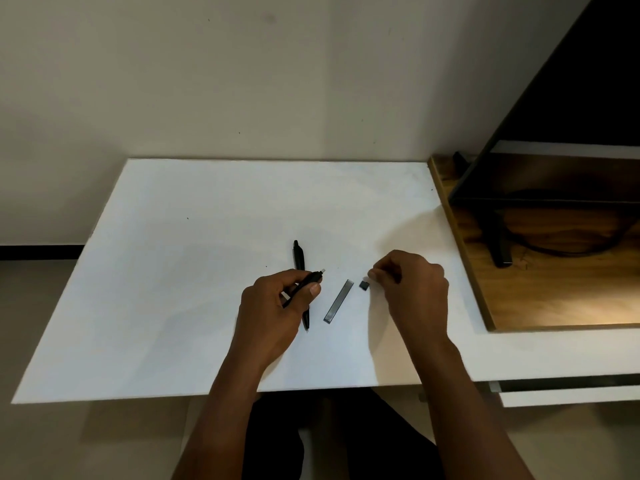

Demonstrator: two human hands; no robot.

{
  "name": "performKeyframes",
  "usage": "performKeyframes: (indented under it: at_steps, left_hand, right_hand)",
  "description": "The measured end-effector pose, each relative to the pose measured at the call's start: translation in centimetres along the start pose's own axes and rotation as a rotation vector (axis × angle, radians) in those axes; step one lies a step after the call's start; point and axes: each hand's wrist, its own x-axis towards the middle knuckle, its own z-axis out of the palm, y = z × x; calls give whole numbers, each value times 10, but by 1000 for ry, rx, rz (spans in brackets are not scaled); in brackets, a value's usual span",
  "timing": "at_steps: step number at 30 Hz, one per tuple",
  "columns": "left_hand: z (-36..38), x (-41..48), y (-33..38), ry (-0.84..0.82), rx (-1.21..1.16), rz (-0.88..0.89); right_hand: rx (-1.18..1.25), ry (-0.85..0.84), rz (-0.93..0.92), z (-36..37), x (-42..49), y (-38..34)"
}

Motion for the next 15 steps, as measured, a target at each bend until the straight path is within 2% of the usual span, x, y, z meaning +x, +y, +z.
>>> performKeyframes:
  at_steps: [5, 12, 15]
  left_hand:
    - [0, 0, -1, 0, 2, -1]
    - [1, 0, -3, -12, -6, -4]
    - [2, -1, -5, -14, -7, -4]
  right_hand:
    - [-34, 41, 19, 10, -5, -4]
    - [166, 105, 49, 16, -5, -4]
    - [182, 114, 40, 15, -4, -4]
